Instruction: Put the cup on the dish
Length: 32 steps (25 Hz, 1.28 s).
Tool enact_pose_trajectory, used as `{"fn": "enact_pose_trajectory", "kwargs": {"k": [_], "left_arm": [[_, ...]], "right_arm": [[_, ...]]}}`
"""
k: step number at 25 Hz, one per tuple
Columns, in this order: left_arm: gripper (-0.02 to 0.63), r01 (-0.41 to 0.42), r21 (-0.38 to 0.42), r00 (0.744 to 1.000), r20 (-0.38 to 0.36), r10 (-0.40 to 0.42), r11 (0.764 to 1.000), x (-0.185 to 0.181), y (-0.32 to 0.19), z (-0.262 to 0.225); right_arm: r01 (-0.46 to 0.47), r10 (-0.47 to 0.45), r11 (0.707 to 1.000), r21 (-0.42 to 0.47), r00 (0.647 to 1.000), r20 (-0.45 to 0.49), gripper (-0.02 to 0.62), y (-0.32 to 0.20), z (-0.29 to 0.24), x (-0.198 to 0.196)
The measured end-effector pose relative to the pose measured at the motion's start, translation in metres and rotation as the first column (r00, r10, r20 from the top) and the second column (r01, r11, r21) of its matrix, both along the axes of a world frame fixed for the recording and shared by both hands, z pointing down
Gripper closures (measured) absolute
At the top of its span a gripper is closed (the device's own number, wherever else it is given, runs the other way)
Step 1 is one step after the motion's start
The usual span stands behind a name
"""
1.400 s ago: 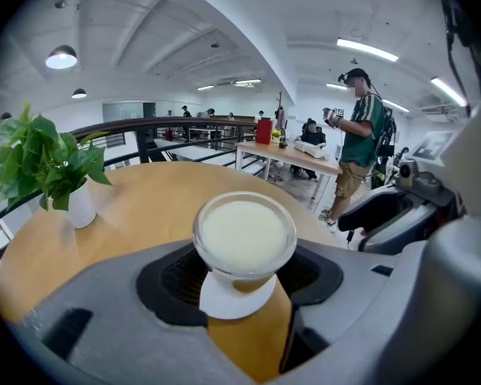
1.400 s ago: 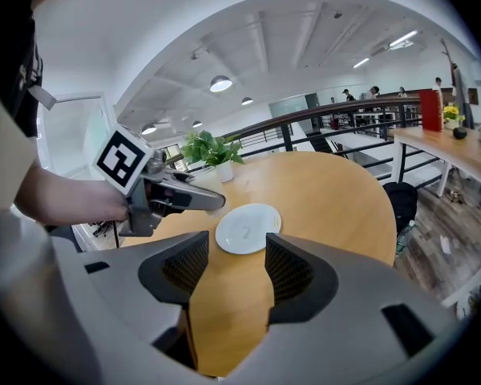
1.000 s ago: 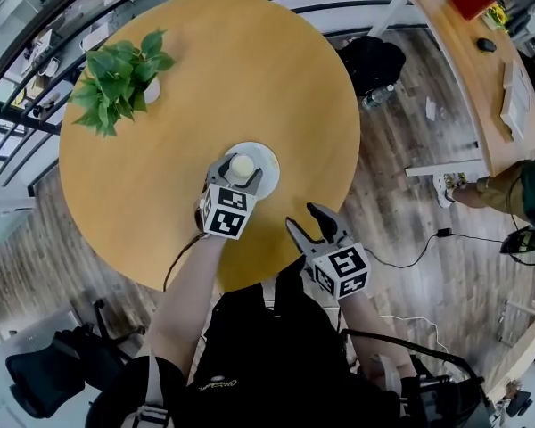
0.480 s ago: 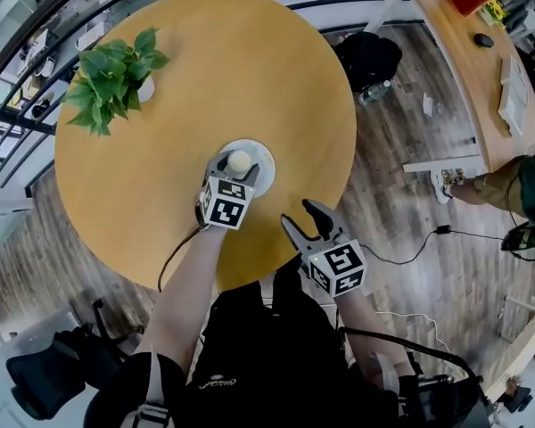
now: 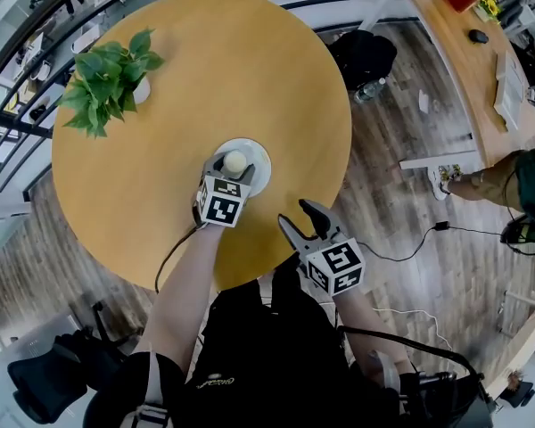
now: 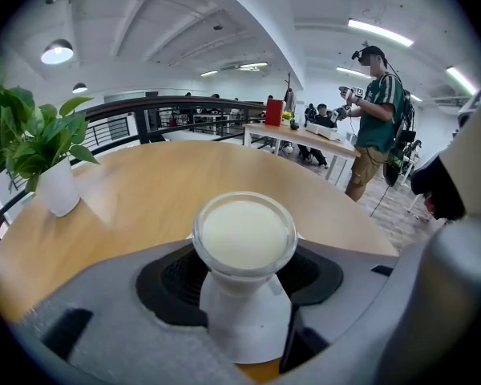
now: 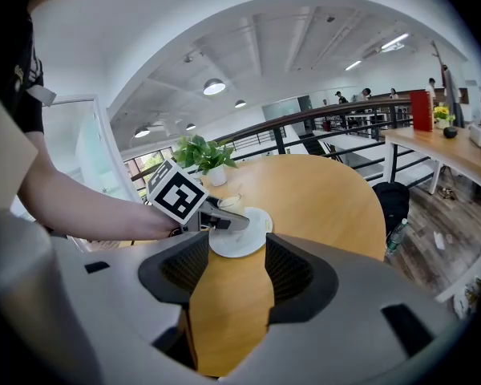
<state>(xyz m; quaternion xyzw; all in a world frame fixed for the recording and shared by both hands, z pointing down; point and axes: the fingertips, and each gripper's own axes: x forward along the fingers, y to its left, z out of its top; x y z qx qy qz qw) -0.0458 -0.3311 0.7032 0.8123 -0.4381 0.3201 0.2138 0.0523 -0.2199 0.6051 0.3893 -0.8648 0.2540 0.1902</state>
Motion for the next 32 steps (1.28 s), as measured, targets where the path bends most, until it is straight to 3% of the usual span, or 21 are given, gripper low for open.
{"fn": "enact_pose_trajectory", "kwargs": {"k": [10, 32], "left_arm": [[0.35, 0.003, 0.043, 1.0, -0.007, -0.002, 0.999, -0.0005, -0.0008, 0.0007], [0.347, 0.02, 0.057, 1.0, -0.007, -0.02, 0.998, -0.0008, 0.0005, -0.0008]], "right_arm": [[0.001, -0.001, 1.0, -0.002, 1.0, -0.003, 0.374, 0.0029, 0.0022, 0.0005], [-0.011, 0.011, 1.0, -0.001, 1.0, -0.005, 0.374, 0.0076, 0.0003, 0.0046]]}}
